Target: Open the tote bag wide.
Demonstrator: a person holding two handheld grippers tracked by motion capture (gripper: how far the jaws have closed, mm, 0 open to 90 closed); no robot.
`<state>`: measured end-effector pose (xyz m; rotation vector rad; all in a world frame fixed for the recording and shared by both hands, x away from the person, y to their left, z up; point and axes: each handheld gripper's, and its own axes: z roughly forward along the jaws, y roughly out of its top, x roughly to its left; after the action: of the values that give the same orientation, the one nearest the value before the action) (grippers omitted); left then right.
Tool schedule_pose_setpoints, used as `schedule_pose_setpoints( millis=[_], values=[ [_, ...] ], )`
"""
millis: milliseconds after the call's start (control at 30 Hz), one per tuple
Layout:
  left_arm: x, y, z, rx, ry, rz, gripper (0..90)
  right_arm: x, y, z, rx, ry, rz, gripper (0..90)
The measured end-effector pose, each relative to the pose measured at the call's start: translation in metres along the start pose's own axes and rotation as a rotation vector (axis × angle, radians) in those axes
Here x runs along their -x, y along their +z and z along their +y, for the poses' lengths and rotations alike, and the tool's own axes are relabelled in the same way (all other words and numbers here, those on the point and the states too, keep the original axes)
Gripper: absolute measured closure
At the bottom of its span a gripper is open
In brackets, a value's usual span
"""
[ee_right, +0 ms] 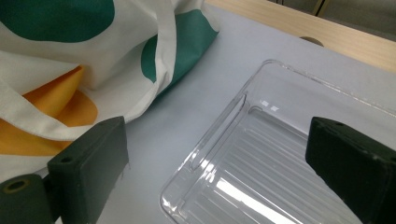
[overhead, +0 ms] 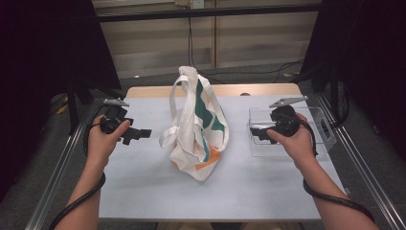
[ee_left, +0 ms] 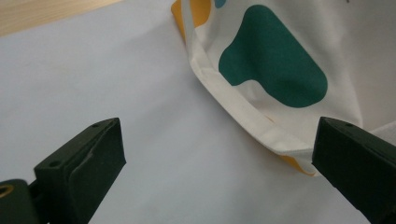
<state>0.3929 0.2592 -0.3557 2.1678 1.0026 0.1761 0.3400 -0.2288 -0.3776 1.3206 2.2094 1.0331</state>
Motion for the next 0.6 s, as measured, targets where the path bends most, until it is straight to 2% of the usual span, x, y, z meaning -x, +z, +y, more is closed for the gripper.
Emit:
schedule_pose_setpoints(
  millis=[167,300,400,433,600],
  values=[
    [0.005,0.002,0.006,0.001,0.004,-0.011,2.2,-0.005,0.004,0.008,-0.006,-0.014,0.001,5.5],
    [0.011,0.004,0.014,-0.002,0.023,-0.012,2.2,-0.011,0.008,0.016,-0.004,-0.031,0.015,5.5],
    [0.01,0.003,0.017,-0.007,0.025,-0.021,2.3,-0.015,0.009,0.022,-0.002,-0.038,0.015,5.3],
    [0.011,0.004,0.019,0.005,0.02,-0.02,2.3,-0.016,0.009,0.024,0.0,-0.039,0.02,5.3],
    [0.014,0.005,0.029,0.009,0.023,-0.024,2.3,-0.02,0.01,0.032,0.004,-0.046,0.021,5.3]
  ],
)
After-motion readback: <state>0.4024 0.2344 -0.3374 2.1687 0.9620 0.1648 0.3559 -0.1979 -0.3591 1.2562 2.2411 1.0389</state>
